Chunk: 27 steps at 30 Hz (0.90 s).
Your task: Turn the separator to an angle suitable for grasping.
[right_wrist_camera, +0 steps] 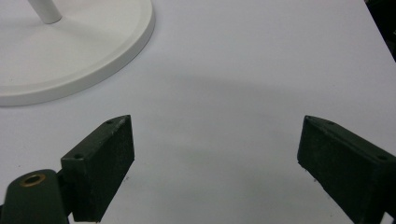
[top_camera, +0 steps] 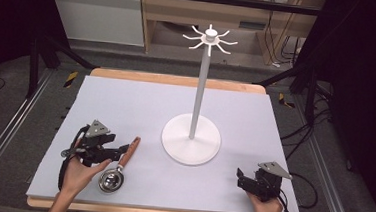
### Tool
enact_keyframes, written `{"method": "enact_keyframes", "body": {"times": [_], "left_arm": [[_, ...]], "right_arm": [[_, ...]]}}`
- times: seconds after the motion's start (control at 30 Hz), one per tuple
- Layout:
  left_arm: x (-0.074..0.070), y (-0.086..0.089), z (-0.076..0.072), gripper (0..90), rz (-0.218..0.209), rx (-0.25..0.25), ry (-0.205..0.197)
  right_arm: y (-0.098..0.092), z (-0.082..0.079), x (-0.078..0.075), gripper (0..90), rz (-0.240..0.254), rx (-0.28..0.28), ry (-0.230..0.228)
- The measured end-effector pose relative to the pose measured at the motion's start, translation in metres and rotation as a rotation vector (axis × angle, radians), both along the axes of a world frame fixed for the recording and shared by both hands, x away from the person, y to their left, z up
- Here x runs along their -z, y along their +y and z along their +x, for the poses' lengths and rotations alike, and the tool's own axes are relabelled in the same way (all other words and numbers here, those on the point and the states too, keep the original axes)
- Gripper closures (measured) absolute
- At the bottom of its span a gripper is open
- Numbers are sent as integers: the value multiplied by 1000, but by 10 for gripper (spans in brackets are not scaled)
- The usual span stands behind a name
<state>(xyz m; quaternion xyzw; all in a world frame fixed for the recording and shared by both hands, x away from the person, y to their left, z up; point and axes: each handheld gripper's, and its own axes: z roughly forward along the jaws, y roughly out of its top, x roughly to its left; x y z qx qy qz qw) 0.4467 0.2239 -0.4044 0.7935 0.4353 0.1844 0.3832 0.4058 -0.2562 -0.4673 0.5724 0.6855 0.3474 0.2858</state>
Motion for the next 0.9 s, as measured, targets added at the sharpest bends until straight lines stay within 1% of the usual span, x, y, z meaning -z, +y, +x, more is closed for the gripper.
{"method": "enact_keyframes", "body": {"times": [0.07, 0.2, 0.33, 0.4, 0.47, 0.5, 0.53, 0.6, 0.63, 0.67, 0.77, 0.87, 0.9], "left_arm": [[2, -1, 1, 363, 6, 2, 6], [6, -6, 1, 364, 45, 18, 25], [10, -7, 2, 382, 52, 21, 38], [11, -7, 2, 388, 54, 22, 38], [13, -8, 3, 391, 64, 27, 46], [16, -10, 4, 397, 73, 24, 58], [16, -10, 4, 401, 73, 24, 58], [20, -12, 6, 405, 85, 26, 74], [24, -15, 7, 409, 96, 31, 87], [24, -15, 7, 411, 96, 31, 87], [28, -18, 8, 416, 114, 36, 103], [31, -19, 9, 431, 125, 31, 112], [34, -19, 10, 440, 130, 26, 123]], "right_arm": [[0, 0, 0, 114, -1, -1, 1], [0, 0, 0, 114, -7, -1, -2], [0, 0, 0, 114, -7, -4, -1], [0, 0, 0, 114, -7, -5, -3], [0, 0, 0, 114, -9, -5, 0], [0, 0, 0, 114, -8, -6, 2], [0, 0, 0, 114, -8, -6, 2], [1, 1, 1, 114, -15, -11, 4], [1, 1, 1, 114, -14, -11, 7], [1, 1, 1, 114, -14, -11, 7], [2, 1, 2, 114, -13, -12, 10], [2, 1, 2, 114, -16, -14, 10], [2, 1, 2, 114, -12, -14, 13]]}}
